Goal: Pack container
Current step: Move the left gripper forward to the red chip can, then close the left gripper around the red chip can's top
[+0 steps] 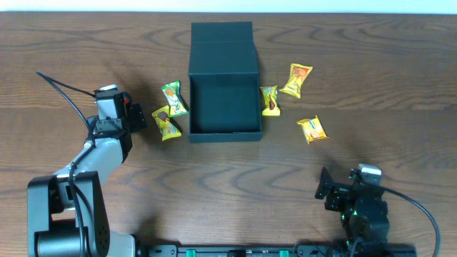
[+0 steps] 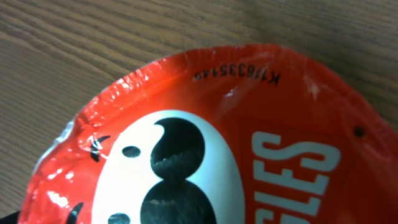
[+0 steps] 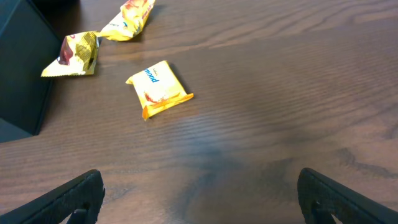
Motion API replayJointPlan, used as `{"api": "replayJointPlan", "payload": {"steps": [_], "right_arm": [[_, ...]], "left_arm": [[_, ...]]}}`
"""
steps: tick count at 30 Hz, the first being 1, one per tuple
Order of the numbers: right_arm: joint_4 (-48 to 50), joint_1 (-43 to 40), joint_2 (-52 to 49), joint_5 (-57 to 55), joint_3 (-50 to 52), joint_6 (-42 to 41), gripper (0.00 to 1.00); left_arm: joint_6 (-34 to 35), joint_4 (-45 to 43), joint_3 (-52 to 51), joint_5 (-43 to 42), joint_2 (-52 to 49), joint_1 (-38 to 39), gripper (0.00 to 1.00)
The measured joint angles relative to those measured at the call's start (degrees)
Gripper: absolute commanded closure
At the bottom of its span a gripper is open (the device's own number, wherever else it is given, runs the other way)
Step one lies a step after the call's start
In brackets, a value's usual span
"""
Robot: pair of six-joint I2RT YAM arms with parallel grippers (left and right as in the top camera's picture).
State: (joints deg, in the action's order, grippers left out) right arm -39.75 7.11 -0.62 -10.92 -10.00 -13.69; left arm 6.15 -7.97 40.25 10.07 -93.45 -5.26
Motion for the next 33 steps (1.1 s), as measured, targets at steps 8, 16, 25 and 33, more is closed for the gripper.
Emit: {"api": "replayJointPlan", "payload": {"steps": [8,16,25,33], "right_arm": [[-0.02,0.00,0.00,0.00,0.00,0.02,0.01],[-0.02,0.00,0.00,0.00,0.00,0.02,0.01],[-0.02,0.00,0.00,0.00,0.00,0.02,0.01],[-0.02,0.00,0.00,0.00,0.00,0.02,0.01]], "left_arm": [[0.00,-3.06,0.83,0.07,-2.43,0.00,0.04],[0.02,-3.43,1.25,0.00,-5.55,0.00,0.07],[0.04,-5.07,1.25,-0.02,-5.55,0.00,0.11],[0.04,-5.99,1.25,-0.04,-5.55,0.00,0.21]]}}
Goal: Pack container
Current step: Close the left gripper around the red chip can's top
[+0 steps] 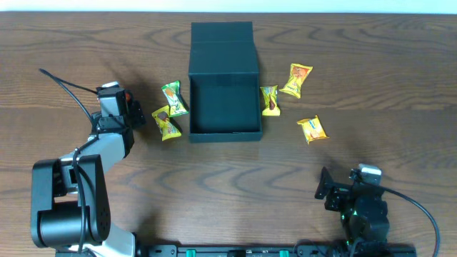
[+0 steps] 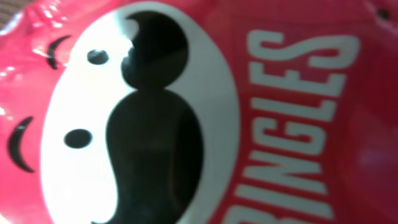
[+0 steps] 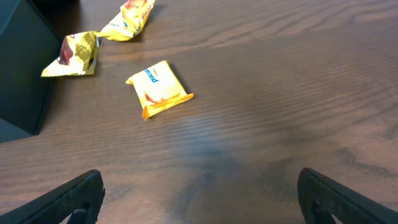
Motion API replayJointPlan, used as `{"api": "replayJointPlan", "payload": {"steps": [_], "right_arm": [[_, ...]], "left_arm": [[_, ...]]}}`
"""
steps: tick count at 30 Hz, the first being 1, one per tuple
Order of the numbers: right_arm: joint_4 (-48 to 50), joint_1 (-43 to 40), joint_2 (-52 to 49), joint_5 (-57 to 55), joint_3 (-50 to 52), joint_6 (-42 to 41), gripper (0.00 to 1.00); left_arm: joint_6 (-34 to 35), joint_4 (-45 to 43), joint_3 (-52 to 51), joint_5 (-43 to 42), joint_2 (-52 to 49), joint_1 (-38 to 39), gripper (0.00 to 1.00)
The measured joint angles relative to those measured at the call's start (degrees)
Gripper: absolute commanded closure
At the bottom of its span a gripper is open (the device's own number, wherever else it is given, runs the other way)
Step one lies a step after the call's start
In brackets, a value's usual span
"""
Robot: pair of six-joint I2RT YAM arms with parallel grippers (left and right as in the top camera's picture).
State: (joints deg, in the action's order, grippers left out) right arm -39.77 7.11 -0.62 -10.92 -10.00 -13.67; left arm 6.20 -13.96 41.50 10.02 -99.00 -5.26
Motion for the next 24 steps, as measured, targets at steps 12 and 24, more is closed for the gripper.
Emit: {"api": "replayJointPlan", "payload": {"steps": [12,24], "right_arm": [[0.00,0.00,0.00,0.00,0.00,-0.02,0.01],[0.00,0.00,0.00,0.00,0.00,-0.02,0.01]], "left_arm": [[0.00,-0.02,0.00,-1.03,0.00,0.00,0.25],[-0.02,-1.14,0.00,-1.05,0.00,0.00,0.32]]}}
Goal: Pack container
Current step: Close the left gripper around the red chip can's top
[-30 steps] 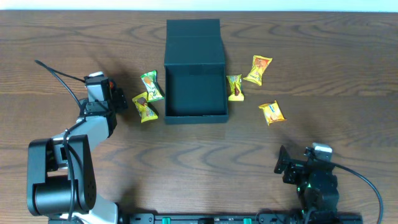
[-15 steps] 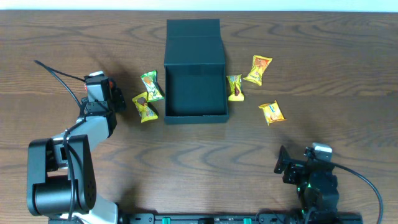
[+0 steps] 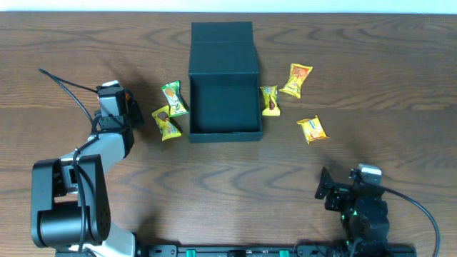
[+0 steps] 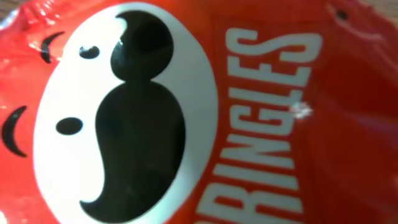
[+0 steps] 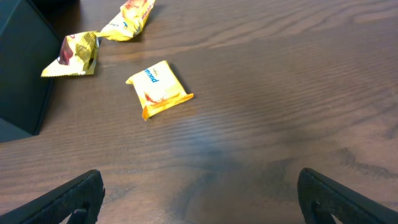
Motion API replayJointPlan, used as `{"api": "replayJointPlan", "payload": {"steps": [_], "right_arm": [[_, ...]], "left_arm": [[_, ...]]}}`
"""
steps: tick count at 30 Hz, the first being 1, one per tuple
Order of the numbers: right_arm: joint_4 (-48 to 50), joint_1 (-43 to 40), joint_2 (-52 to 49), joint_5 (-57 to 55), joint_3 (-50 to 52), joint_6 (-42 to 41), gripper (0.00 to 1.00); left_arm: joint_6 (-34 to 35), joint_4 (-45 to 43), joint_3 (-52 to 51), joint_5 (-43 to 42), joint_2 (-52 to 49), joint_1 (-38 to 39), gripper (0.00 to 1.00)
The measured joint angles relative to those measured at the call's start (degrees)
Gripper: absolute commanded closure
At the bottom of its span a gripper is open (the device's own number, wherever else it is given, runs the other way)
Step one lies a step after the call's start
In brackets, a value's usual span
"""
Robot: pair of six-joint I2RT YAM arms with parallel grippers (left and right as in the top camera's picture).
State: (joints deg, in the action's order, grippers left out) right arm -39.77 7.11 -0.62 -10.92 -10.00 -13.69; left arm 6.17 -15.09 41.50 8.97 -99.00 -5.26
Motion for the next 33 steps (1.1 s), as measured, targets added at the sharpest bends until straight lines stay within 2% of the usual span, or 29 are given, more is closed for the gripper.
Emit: {"api": "replayJointPlan", "payload": {"steps": [11,26,33], "right_arm": [[0.00,0.00,0.00,0.02,0.00,0.02,0.01],[0.02,0.00,0.00,0.00,0.00,0.00,0.01],[0.00,0.00,0.00,0.02,0.00,0.02,0.01]], "left_arm": [[0.00,-3.45,0.00,-0.26,0.00,0.00,0.33],[-0.02,-5.90,0.00,-3.28,2.14,0.00,0.43],[0.00,-6.16,0.00,-6.01,2.45,0.00,0.43]]}}
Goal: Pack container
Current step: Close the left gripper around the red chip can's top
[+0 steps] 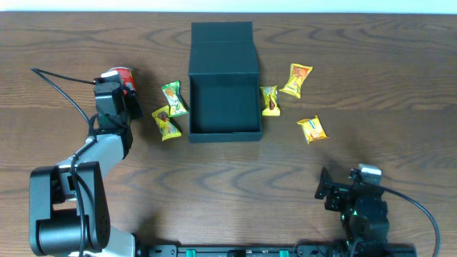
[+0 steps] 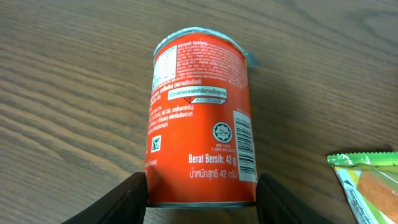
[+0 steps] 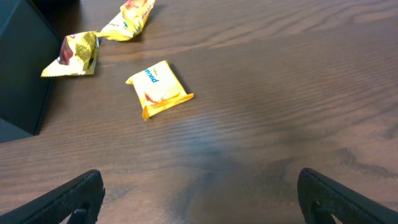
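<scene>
A small red Pringles can lies on its side on the table, its foil end pointing away from the camera; in the overhead view the can shows at the far left. My left gripper is shut on the can's near end, one finger on each side. The open black box stands at the middle back. Several wrapped candies lie round it: a green one and a yellow one on its left, a yellow packet and others on its right. My right gripper is open and holds nothing.
The box lid lies folded back behind the box. A black cable runs from the left arm across the far left of the table. The right arm sits at the front right edge.
The can's printed lid filled the left wrist view; now the can's side shows, stretching away from the camera with the fingers at its near end. The right arm is unchanged.
The left wrist camera was close over the can's lid, then closer with the logo filling the view at two moments. Now the can lies lengthwise between the left fingers. The candies, box and right arm stayed where they were.
</scene>
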Motion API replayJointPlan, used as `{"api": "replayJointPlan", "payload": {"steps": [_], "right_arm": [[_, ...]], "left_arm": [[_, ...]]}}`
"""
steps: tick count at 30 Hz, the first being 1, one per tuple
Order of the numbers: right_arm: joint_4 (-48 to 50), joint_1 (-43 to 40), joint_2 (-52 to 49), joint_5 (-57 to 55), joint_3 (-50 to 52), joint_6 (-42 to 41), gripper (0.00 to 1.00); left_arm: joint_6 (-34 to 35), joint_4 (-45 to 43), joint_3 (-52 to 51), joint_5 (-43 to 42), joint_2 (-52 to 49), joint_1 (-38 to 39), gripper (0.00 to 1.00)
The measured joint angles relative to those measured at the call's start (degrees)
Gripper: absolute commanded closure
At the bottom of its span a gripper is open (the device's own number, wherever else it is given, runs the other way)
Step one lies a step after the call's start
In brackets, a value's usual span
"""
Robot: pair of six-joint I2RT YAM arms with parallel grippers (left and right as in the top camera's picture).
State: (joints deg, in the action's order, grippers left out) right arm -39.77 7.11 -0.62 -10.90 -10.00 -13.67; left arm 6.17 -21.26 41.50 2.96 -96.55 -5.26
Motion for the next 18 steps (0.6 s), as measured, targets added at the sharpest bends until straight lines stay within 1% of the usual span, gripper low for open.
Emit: {"api": "replayJointPlan", "payload": {"steps": [6,7,8,9,10,12,13,16,18], "right_arm": [[0.02,0.00,0.00,-0.02,0.00,0.00,0.01],[0.02,0.00,0.00,-0.02,0.00,-0.02,0.01],[0.00,0.00,0.00,-0.02,0.00,-0.02,0.01],[0.00,0.00,0.00,-0.02,0.00,-0.02,0.01],[0.00,0.00,0.00,-0.02,0.00,-0.02,0.01],[0.02,0.00,0.00,-0.02,0.00,-0.02,0.01],[0.00,0.00,0.00,-0.02,0.00,-0.02,0.01],[0.00,0.00,0.00,0.00,0.00,0.00,0.01],[0.00,0.00,0.00,-0.02,0.00,-0.02,0.01]], "left_arm": [[0.00,0.00,0.00,-1.81,0.00,0.00,0.43],[0.00,-0.02,0.00,-2.08,0.00,0.00,0.42],[0.04,-0.02,0.00,-2.60,0.02,0.00,0.37],[0.04,-0.02,0.00,-2.95,0.02,0.00,0.30],[0.46,0.00,0.00,-3.21,0.02,0.00,0.27],[0.87,-0.07,0.00,-3.76,0.20,0.00,0.24],[1.11,-0.09,0.00,-3.91,0.79,0.00,0.20],[1.29,-0.15,0.00,-4.17,3.06,0.00,0.19],[1.38,0.07,0.00,-4.31,5.53,0.00,0.21]]}}
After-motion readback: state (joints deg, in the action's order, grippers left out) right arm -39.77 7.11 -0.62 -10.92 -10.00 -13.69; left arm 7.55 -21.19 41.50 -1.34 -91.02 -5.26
